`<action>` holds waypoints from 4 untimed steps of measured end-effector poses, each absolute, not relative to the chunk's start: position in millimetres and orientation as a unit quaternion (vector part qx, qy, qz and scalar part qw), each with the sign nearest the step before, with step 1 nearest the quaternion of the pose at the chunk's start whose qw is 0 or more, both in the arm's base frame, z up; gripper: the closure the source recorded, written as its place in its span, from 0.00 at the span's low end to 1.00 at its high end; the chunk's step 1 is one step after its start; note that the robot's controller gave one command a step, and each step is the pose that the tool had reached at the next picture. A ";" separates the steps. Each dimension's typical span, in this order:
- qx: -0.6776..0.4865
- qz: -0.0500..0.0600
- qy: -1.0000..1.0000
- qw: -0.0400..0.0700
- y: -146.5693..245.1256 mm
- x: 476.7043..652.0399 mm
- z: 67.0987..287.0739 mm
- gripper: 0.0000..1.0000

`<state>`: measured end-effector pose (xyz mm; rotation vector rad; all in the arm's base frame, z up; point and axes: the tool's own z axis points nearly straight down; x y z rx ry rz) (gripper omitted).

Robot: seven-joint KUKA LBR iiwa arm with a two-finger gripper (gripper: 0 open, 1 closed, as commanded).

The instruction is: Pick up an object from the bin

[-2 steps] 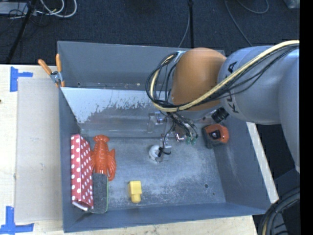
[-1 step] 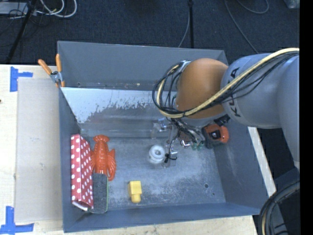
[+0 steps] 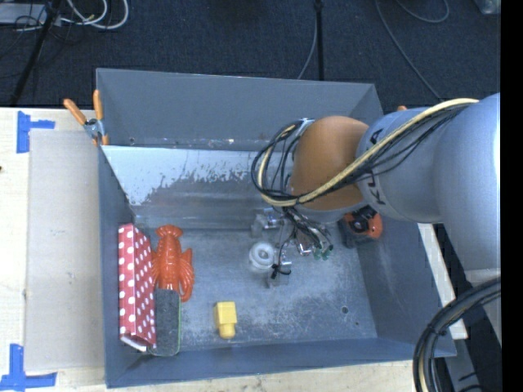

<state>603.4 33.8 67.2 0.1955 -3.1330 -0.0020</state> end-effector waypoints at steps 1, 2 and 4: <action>0.093 0.000 -0.996 -0.002 34.6 600.1 70.5 1.00; 0.093 0.000 -0.996 -0.002 34.7 600.1 70.5 1.00; 0.092 0.000 -0.996 0.001 34.7 598.1 88.0 1.00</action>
Offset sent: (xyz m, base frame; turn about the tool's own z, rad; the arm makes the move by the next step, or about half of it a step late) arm 0.0000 0.0000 0.0000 0.0000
